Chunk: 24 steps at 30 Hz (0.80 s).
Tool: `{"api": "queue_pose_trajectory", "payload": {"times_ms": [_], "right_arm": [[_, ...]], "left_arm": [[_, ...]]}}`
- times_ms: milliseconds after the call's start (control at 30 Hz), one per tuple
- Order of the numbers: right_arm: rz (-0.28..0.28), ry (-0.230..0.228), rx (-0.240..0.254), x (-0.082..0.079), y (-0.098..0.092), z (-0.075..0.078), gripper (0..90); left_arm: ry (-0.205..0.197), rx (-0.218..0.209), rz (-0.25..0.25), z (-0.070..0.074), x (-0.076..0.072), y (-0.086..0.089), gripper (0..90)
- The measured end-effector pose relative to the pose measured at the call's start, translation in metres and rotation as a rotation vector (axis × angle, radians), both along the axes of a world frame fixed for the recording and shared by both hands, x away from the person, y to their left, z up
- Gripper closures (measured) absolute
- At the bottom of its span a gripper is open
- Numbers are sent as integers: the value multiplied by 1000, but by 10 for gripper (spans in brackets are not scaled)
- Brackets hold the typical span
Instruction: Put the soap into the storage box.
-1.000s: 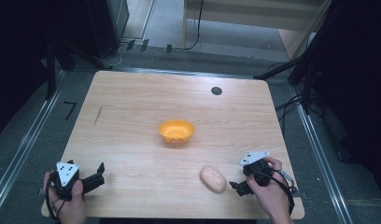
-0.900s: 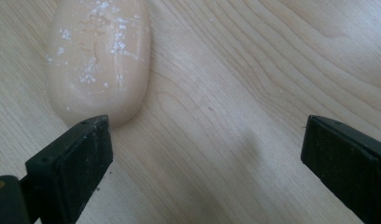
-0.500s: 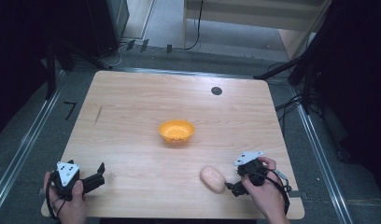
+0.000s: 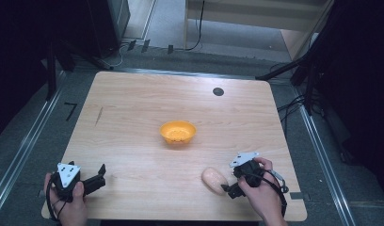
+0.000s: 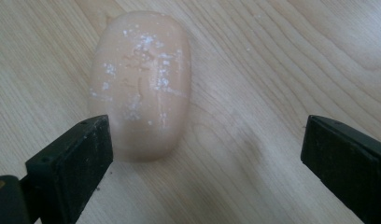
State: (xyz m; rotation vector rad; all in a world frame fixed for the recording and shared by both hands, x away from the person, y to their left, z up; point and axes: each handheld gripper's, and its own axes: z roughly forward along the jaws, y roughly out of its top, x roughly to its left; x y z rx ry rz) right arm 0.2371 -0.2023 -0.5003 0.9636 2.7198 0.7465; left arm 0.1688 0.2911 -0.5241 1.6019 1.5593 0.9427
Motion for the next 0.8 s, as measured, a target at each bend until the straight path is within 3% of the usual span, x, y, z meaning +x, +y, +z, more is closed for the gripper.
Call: {"api": "queue_pose_trajectory", "payload": {"times_ms": [633, 800], "right_arm": [[17, 28, 17, -3, 25, -6, 33], [3, 34, 28, -2, 29, -8, 77]], "left_arm": [[1, 4, -1, 0, 0, 0, 1], [1, 4, -1, 0, 0, 0, 1]]}}
